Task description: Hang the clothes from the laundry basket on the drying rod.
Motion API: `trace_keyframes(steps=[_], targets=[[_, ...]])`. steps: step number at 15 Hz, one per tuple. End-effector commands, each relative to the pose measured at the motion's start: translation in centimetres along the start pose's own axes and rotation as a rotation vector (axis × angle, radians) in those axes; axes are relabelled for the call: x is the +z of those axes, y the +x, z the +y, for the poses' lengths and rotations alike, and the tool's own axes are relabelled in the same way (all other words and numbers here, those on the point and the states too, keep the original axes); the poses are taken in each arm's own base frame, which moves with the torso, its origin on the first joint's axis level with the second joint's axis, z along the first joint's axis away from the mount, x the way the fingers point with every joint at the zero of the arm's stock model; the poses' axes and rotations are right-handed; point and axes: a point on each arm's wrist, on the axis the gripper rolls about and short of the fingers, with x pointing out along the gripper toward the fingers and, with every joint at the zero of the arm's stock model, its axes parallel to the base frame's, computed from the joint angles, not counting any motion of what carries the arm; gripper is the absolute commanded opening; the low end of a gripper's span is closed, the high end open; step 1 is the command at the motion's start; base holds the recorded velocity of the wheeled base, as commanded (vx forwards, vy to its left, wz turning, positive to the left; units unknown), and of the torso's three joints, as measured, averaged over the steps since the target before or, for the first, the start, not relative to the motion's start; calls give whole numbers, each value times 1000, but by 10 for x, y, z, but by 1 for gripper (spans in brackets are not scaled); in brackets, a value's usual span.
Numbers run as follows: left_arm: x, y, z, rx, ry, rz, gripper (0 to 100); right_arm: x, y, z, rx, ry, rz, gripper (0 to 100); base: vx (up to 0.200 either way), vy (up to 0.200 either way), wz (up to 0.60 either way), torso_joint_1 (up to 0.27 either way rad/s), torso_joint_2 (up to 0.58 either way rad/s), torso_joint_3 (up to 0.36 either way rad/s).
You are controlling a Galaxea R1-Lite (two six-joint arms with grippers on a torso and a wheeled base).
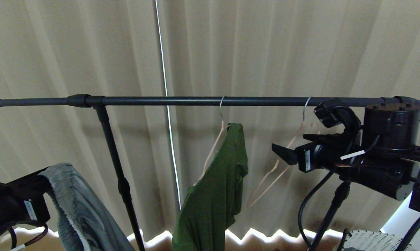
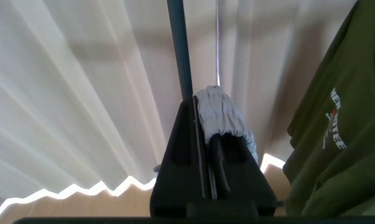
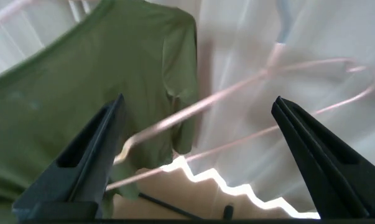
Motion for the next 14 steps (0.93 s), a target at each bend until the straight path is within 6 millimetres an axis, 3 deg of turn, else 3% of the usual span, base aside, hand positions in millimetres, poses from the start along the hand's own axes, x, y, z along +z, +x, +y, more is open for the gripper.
trace_keyframes(steps=[1, 6, 14], targets=[[0, 0, 0, 0, 0, -2, 0, -9, 17, 6, 7, -10, 48, 100, 0, 0, 0, 0, 0, 0], [1, 0, 0, 2, 0, -17, 0, -15, 13, 5, -30, -15, 69, 100, 0, 0, 0, 0, 0, 0], [1, 0, 0, 1, 2, -19, 0, -25, -14, -5, -61, 11, 74, 100, 0, 0, 0, 0, 0, 0]])
